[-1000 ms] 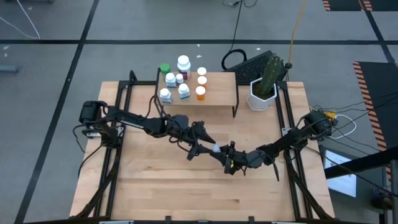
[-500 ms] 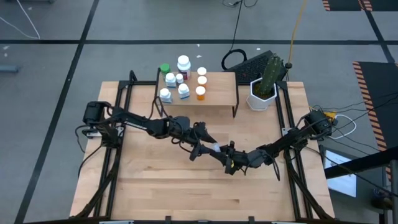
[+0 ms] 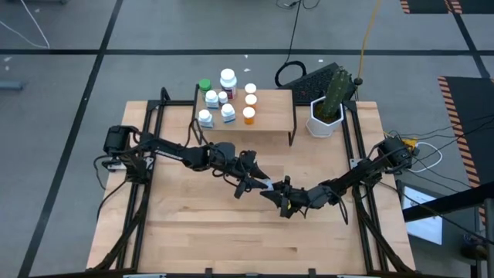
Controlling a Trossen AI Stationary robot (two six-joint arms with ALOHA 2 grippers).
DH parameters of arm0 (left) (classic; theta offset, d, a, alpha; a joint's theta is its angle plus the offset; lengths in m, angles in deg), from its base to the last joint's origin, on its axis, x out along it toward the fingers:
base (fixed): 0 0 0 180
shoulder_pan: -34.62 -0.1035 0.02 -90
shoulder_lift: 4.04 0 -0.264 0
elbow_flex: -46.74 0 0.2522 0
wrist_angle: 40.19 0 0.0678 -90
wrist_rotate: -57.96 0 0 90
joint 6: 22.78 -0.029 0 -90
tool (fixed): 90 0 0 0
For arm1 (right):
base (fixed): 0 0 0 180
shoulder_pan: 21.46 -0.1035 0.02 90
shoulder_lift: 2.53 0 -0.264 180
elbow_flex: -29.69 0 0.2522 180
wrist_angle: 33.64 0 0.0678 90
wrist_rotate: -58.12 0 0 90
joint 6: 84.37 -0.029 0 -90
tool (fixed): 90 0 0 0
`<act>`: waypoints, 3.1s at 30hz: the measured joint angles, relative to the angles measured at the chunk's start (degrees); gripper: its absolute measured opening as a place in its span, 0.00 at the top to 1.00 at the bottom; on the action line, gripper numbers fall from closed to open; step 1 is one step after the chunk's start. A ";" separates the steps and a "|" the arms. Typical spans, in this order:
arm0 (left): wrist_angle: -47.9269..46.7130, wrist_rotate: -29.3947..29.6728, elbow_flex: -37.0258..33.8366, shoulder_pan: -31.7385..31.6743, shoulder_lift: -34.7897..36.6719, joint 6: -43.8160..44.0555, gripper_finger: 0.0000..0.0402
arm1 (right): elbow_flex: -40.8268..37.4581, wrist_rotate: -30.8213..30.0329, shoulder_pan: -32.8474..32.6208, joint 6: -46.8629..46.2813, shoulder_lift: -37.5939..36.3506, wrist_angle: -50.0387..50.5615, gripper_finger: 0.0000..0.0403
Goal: Pick and place medicine bottles onto shelf by color
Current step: Put the transparent pill bottle on the shelf, then return to Home Position
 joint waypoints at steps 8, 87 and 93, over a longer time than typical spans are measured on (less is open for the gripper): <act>0.37 -0.37 0.00 -0.85 0.00 0.07 0.58 | 0.00 -0.78 0.26 -20.83 -0.33 -1.48 0.55; -52.11 15.60 39.19 -24.78 -9.07 -27.35 0.27 | -17.31 -3.67 4.74 -104.95 -1.20 -19.21 0.13; -56.81 17.51 39.08 -22.60 -0.86 -28.64 0.15 | -17.34 -6.70 2.29 -105.08 -5.66 -20.88 0.13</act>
